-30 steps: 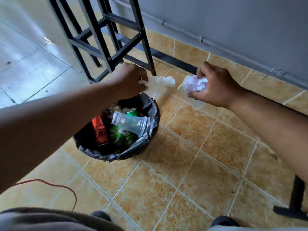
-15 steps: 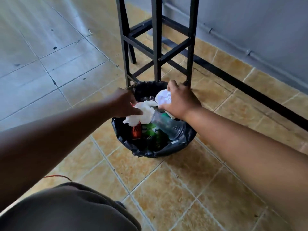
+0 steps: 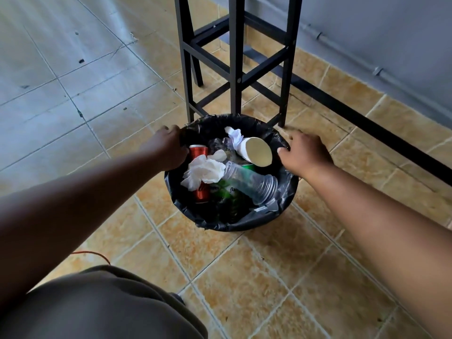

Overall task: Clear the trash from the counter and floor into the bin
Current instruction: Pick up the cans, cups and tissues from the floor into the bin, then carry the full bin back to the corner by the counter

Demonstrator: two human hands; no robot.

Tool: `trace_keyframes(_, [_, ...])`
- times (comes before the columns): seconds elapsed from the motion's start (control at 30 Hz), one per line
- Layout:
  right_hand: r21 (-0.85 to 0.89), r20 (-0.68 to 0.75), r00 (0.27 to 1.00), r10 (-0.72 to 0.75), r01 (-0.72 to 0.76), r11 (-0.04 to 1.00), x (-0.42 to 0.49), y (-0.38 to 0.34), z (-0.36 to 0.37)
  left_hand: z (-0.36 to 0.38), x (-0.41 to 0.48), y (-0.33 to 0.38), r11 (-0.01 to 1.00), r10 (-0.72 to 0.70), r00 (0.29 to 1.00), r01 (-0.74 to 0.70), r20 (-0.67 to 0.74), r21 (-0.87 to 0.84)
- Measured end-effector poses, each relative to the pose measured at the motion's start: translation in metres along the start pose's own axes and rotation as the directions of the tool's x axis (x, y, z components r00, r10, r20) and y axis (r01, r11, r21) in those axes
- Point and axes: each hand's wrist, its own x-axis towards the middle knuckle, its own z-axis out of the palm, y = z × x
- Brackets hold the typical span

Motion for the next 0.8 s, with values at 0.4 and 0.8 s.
trace_keyframes(0.4, [0.114,0.132,0.991,0.002,-0.017,0.993,-0.001,0.015,0.005,0.004,0.001,-0.003,0.994,-0.034,0.997,0.041,0.073,-0.104])
trace_keyframes(0.8, [0.186,0.147,0.988,0.048,-0.076,0.98,-0.068,-0.031,-0.2,-0.173,-0.095,0.037,0.941,-0.087,0.979,0.141,0.182,-0.307])
